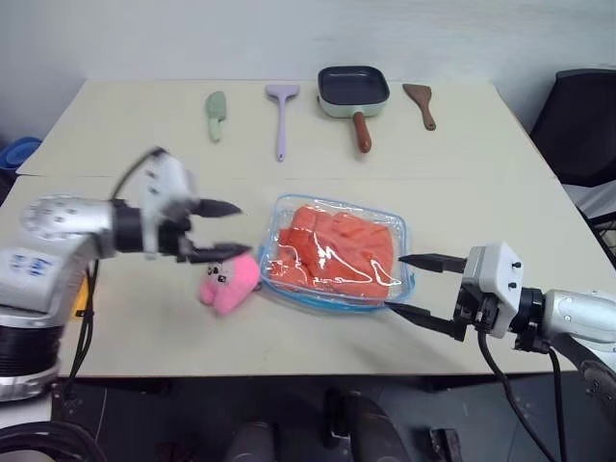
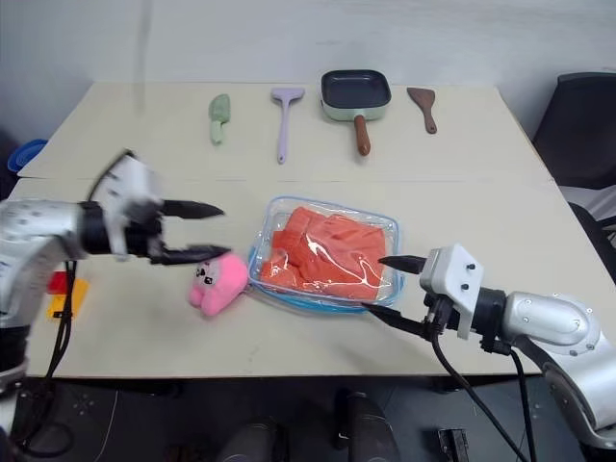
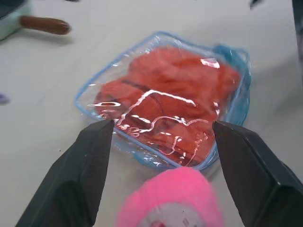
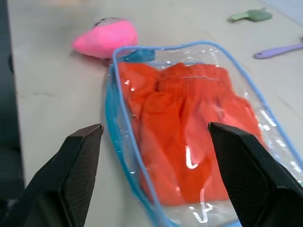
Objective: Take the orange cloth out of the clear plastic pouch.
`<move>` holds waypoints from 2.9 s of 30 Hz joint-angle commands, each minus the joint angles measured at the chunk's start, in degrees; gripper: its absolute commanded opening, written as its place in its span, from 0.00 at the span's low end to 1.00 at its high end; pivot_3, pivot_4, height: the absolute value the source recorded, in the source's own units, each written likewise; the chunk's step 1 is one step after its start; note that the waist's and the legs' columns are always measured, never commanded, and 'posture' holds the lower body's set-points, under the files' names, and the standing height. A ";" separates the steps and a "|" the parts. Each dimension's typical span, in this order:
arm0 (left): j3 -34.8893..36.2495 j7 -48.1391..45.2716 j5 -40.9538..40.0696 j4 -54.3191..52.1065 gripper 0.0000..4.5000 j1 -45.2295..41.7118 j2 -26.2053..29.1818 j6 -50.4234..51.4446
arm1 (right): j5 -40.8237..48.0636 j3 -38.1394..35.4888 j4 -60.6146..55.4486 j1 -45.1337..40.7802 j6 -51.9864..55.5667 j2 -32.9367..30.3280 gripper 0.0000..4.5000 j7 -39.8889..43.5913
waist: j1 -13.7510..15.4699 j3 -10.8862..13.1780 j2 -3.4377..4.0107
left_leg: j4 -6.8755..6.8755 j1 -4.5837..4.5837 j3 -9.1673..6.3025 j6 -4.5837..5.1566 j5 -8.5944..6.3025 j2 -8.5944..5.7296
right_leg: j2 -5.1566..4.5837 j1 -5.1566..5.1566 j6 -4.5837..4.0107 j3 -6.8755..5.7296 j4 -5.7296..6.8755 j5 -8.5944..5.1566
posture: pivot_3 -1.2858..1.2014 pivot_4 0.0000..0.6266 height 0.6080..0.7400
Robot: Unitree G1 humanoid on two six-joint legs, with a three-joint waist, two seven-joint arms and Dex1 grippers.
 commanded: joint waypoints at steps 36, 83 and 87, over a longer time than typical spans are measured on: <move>-4.05 0.52 2.37 9.24 0.00 -2.01 -13.77 -5.19 | 0.06 -0.63 -5.42 2.58 3.51 2.17 0.83 -4.76 | 0.03 0.01 -0.01 | 0.05 0.02 -0.03 0.11 -0.01 0.09 | 0.04 0.02 -0.01 0.03 -0.05 -0.01 | 0.52 0.24 1.00; -4.15 13.18 -2.85 5.93 0.00 -9.84 -26.31 15.93 | -42.01 28.85 24.96 -18.59 -4.56 20.20 0.73 -20.11 | -0.96 0.00 0.00 | 0.09 0.00 -0.13 -0.04 0.09 0.07 | -0.01 0.09 0.01 -0.03 0.10 0.00 | 0.52 0.24 1.00; -4.04 12.91 -3.08 5.78 0.00 -10.08 -26.17 16.20 | -44.51 27.66 27.91 -19.54 -4.23 22.08 0.73 -22.88 | -1.21 0.00 0.00 | 0.09 0.00 -0.14 -0.04 0.09 0.08 | -0.03 0.09 0.01 -0.03 0.12 0.00 | 0.52 0.24 1.00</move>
